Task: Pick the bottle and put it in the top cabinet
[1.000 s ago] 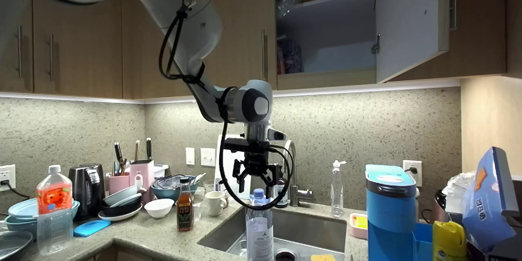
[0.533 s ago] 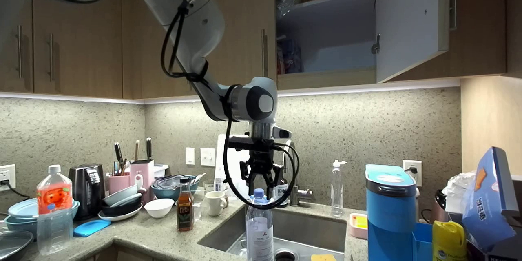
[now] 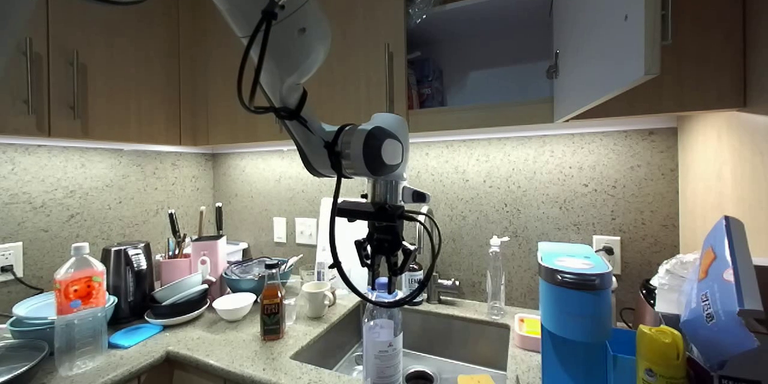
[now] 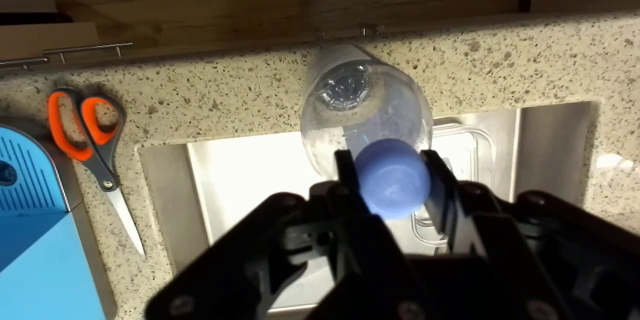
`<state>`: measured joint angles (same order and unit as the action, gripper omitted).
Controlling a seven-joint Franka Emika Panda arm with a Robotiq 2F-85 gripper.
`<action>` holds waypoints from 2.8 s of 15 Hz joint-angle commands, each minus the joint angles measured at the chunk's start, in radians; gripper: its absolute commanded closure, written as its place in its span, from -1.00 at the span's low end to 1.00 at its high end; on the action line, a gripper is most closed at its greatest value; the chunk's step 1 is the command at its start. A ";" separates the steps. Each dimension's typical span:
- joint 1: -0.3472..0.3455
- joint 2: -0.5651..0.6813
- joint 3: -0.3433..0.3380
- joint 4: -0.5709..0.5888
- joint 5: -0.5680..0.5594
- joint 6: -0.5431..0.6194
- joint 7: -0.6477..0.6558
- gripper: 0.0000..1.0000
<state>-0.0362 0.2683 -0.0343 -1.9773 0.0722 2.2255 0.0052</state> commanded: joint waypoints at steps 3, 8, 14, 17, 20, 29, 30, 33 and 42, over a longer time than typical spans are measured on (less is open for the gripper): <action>-0.002 -0.056 0.004 -0.040 0.015 0.029 0.019 0.79; -0.006 -0.190 0.015 -0.115 0.080 0.107 -0.003 0.79; 0.011 -0.382 0.021 -0.193 0.220 0.246 0.008 0.79; 0.011 -0.322 0.016 -0.124 0.167 0.183 0.008 0.29; 0.011 -0.301 0.016 -0.124 0.167 0.183 0.008 0.29; 0.025 -0.421 0.022 -0.101 0.260 0.469 0.104 0.79; 0.026 -0.435 0.025 -0.096 0.252 0.506 0.132 0.79; 0.028 -0.454 0.039 -0.101 0.240 0.665 0.209 0.79; -0.035 -0.372 0.084 -0.081 0.240 1.169 0.387 0.79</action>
<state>-0.0370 -0.1340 0.0205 -2.0624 0.3057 3.2389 0.3387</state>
